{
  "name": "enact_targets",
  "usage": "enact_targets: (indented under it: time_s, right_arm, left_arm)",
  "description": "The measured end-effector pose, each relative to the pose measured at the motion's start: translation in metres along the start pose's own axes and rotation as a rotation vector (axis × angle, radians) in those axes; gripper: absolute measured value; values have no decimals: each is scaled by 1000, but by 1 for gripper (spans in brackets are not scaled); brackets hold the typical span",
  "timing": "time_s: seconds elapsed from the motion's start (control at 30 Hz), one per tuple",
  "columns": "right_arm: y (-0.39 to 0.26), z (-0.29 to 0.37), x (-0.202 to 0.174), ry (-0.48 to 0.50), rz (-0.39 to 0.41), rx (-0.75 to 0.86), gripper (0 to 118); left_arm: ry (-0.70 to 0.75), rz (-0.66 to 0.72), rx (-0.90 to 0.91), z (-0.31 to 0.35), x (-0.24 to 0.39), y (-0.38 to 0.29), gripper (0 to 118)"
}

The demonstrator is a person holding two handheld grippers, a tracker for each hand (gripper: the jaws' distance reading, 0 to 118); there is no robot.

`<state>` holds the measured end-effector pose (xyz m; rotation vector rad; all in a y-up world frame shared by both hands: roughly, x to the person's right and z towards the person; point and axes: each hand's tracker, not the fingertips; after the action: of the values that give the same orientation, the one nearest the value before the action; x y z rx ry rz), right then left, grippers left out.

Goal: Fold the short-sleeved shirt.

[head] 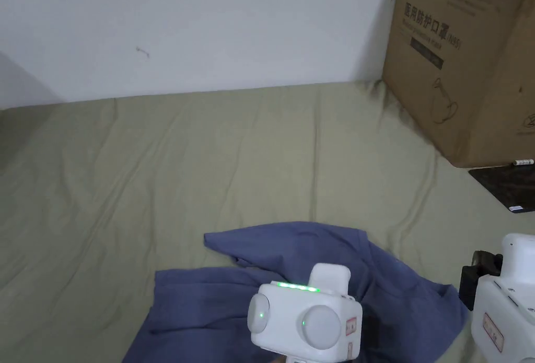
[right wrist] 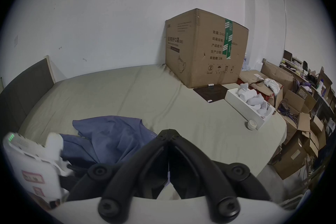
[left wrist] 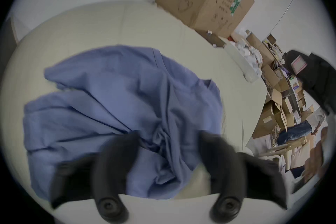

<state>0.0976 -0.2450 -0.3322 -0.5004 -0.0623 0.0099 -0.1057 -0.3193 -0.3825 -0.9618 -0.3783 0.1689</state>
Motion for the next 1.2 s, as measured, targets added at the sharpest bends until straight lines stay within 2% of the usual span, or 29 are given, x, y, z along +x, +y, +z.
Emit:
enact_targets:
  time_s: [0.03, 0.07, 0.13, 0.17, 0.2, 0.23, 0.27, 0.3, 0.33, 0.4, 0.5, 0.63, 0.83, 1.07, 1.1, 1.13, 1.2]
  right_arm:
    - [0, 0, -3, 9, 0, -1, 0]
    - [1, 1, -6, 24, -2, -1, 0]
    - [1, 3, -14, 54, 2, -5, 0]
    - [1, 5, -19, 66, 10, -4, 0]
    - [0, 7, -24, 77, 26, -5, 0]
    - [-1, 8, -28, 88, 35, -8, 0]
    - [-3, 9, -33, 109, 40, -13, 0]
    - [-6, 10, -38, 136, 43, -26, 0]
    - [-9, 12, -43, 148, 41, -34, 0]
    - [-18, 13, -55, 198, 70, -49, 0]
    - [-28, 11, -74, 217, 123, -63, 0]
    - [-31, 8, -90, 248, 119, -92, 0]
    - [-32, -1, -100, 263, 136, -113, 0]
    - [-32, -19, -106, 264, 143, -138, 0]
    - [-33, -21, -107, 266, 145, -142, 0]
    - [-33, -23, -108, 265, 144, -146, 0]
    - [-35, -28, -109, 273, 135, -163, 0]
  left_arm:
    - [22, 0, 13, 10, -2, 5, 104]
    - [29, -3, 20, 19, -5, 9, 110]
    - [53, 1, 92, 44, -14, 11, 99]
    - [74, 11, 115, 55, -21, 12, 91]
    - [104, 26, 128, 65, -29, 9, 75]
    - [130, 40, 141, 74, -36, 5, 43]
    - [178, 47, 149, 82, -44, -3, 16]
    - [228, 66, 155, 87, -52, -16, 1]
    - [270, 79, 153, 91, -60, -28, 0]
    - [317, 109, 107, 97, -78, -53, 0]
    - [363, 159, 105, 103, -98, -79, 0]
    - [350, 217, 125, 115, -116, -83, 0]
    - [436, 195, 191, 127, -144, -42, 0]
    - [434, 237, 208, 125, -195, 28, 1]
    - [433, 249, 206, 119, -206, 37, 13]
    - [431, 266, 192, 112, -215, 43, 33]
    - [438, 291, 112, 90, -238, 57, 48]
